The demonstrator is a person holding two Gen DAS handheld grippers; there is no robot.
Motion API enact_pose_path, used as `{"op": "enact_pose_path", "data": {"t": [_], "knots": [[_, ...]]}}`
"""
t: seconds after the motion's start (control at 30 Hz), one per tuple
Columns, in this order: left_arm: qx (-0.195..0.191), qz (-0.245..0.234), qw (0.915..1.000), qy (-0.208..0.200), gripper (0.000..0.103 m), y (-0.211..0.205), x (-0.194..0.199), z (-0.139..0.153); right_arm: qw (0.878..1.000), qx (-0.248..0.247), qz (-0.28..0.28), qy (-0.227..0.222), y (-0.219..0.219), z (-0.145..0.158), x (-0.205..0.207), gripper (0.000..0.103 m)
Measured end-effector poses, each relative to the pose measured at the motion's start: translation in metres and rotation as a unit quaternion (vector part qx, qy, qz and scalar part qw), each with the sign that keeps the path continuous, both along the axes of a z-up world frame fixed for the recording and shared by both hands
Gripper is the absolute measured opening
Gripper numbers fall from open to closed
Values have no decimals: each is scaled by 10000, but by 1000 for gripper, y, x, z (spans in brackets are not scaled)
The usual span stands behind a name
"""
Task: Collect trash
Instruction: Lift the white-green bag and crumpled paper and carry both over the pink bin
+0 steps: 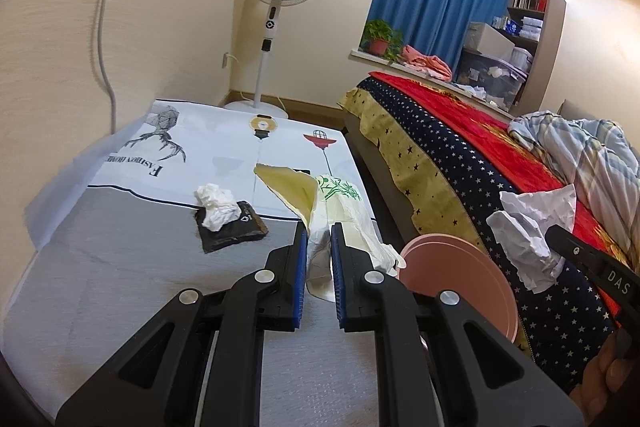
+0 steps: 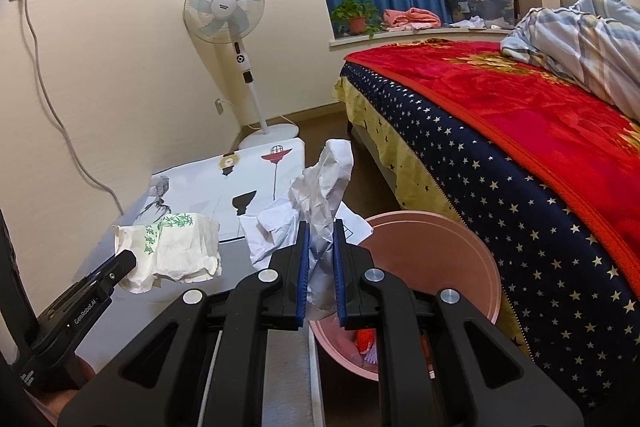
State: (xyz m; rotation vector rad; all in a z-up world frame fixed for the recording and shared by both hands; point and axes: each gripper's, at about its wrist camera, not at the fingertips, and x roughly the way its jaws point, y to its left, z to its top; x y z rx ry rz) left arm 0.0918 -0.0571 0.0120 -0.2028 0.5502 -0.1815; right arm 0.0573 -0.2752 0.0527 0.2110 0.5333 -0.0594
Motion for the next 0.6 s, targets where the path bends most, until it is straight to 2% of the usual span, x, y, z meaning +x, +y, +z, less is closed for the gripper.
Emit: {"op": "enact_pose_path", "data": {"t": [0.4, 0.6], "knots": [[32, -215, 9998, 41, 12, -20, 15, -9, 9997, 20, -240, 64, -12, -8, 8, 11], [70, -377, 9993, 52, 12, -34, 19, -12, 9985, 45, -537, 104, -28, -12, 9, 11]]}}
